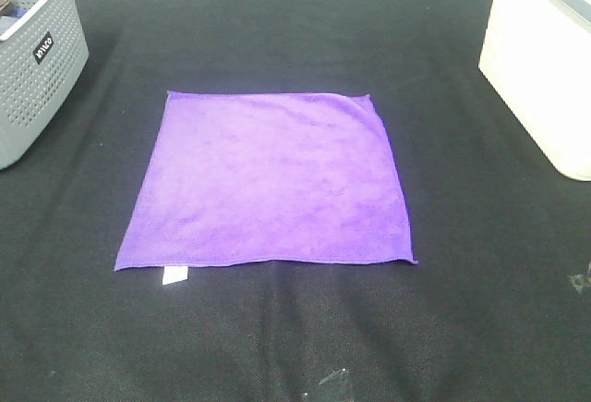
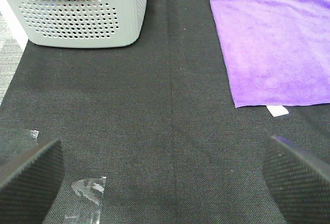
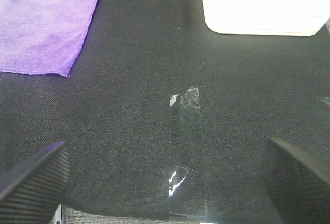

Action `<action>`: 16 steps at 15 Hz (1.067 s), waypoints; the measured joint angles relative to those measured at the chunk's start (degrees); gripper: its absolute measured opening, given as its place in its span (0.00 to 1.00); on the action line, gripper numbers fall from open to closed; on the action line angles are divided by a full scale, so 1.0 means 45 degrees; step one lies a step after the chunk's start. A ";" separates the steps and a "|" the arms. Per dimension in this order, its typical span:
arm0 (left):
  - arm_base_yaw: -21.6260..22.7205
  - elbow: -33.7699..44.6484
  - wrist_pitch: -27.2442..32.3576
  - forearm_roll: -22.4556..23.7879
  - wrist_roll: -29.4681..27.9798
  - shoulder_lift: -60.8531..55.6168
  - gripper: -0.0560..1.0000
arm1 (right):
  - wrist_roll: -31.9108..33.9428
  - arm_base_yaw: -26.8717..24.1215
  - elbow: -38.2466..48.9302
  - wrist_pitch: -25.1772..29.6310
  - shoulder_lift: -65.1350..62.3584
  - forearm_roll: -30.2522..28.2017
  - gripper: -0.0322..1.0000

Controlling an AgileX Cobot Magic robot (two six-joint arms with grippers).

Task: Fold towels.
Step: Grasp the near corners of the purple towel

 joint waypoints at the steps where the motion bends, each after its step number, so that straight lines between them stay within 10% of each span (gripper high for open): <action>1: 0.0000 0.0000 0.0000 0.0000 0.0000 0.0000 0.99 | 0.0000 0.0000 0.0000 0.0000 0.0000 0.0000 0.96; 8: 0.0000 -0.0395 0.0471 -0.0293 -0.0051 0.0815 0.99 | 0.0267 0.0000 -0.0789 0.0395 0.1630 0.0064 0.96; 12: 0.0000 -0.2687 0.1528 -0.0318 0.0038 0.6264 0.99 | 0.1070 0.0000 -0.3501 0.1044 0.7703 0.0497 0.96; 16: 0.0000 -0.3922 0.0586 -0.0891 0.1248 1.1625 0.99 | -0.1693 -0.0115 -0.4813 -0.0917 1.3776 0.3731 0.96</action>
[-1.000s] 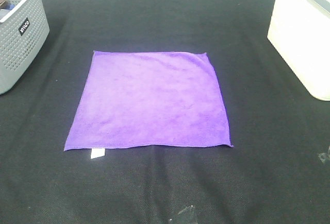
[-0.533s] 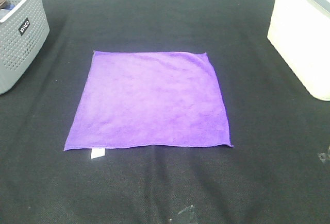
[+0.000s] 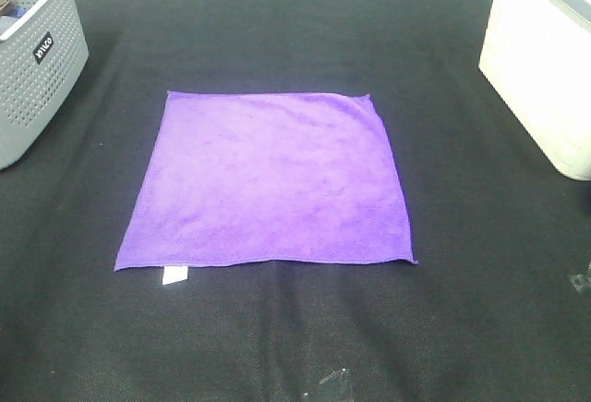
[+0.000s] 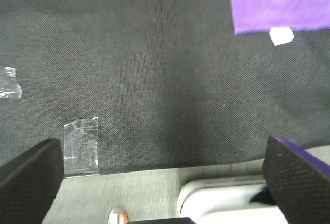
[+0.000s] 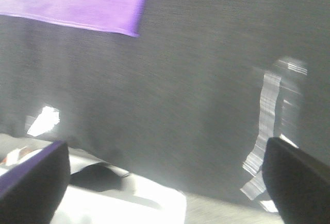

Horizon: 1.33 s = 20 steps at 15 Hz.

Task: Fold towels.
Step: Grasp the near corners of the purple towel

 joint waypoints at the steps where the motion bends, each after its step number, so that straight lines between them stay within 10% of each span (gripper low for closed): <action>1: 0.0000 -0.0293 -0.0255 -0.0598 0.0586 0.1082 0.99 | -0.0662 -0.0433 -0.0140 -0.0318 0.1044 0.0751 0.96; 5: 0.1413 -0.1337 -0.0547 -0.5717 0.4991 0.5551 0.99 | -0.5360 -0.3692 -0.0395 0.0255 0.3858 0.5793 0.94; 8: 0.2674 -0.1451 -0.0598 -0.9397 0.8391 0.7589 0.99 | -0.6965 -0.3858 -0.0395 0.0802 0.4826 0.6519 0.94; 20: 0.2737 -0.2916 -0.1159 -0.9142 0.8416 1.1727 0.99 | -0.6977 -0.3858 -0.2012 0.0369 0.8798 0.7461 0.93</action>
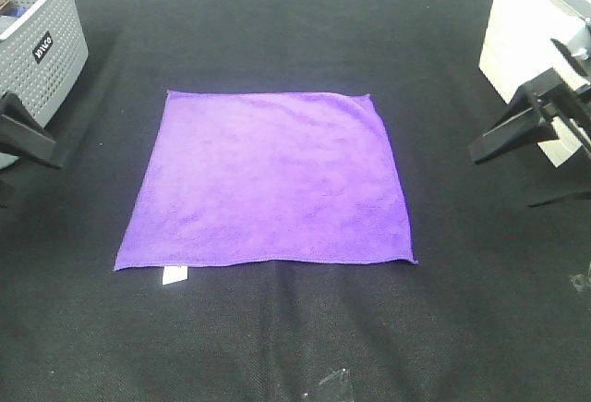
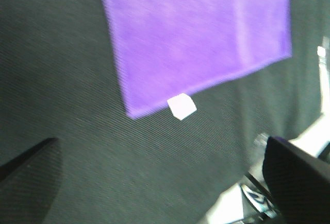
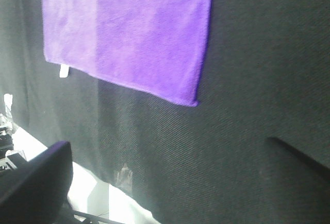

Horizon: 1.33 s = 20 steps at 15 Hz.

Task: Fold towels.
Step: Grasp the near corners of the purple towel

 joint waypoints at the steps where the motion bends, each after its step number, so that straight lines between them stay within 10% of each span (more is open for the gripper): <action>1: 0.0000 0.0000 0.0000 0.0000 0.0000 0.0000 0.99 | 0.0000 0.0000 0.0000 0.0000 0.0000 0.0000 0.93; 8: -0.1935 -0.0216 -0.0560 0.0204 -0.0064 0.1248 0.96 | -0.0497 0.0000 -0.0025 -0.0637 0.1884 0.0280 0.93; 20: -0.1961 -0.0802 -0.1095 0.1133 -0.0726 0.1986 0.95 | -0.0789 0.2139 -0.0306 -0.2674 0.2992 0.1388 0.92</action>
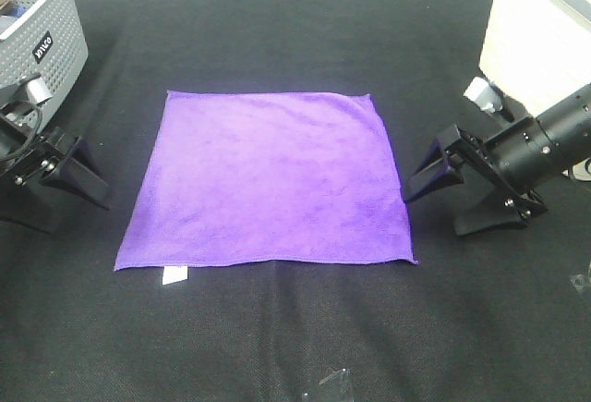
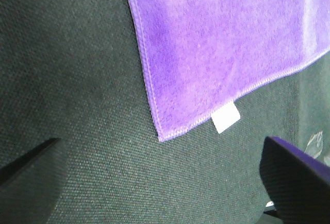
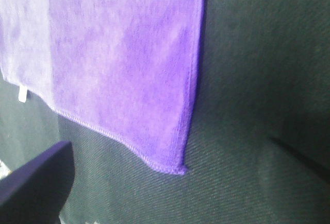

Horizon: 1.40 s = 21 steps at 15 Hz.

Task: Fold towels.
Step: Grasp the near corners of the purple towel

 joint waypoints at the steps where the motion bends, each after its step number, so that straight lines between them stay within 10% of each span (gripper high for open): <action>1: 0.0000 0.0000 0.0000 -0.0013 0.0000 0.0025 0.95 | -0.0013 0.0000 -0.0013 -0.0025 0.0038 0.0000 0.92; 21: -0.0866 -0.0229 0.0458 -0.0484 -0.0573 0.1668 0.85 | -0.1222 0.0471 -0.0293 0.0344 0.1350 0.1019 0.84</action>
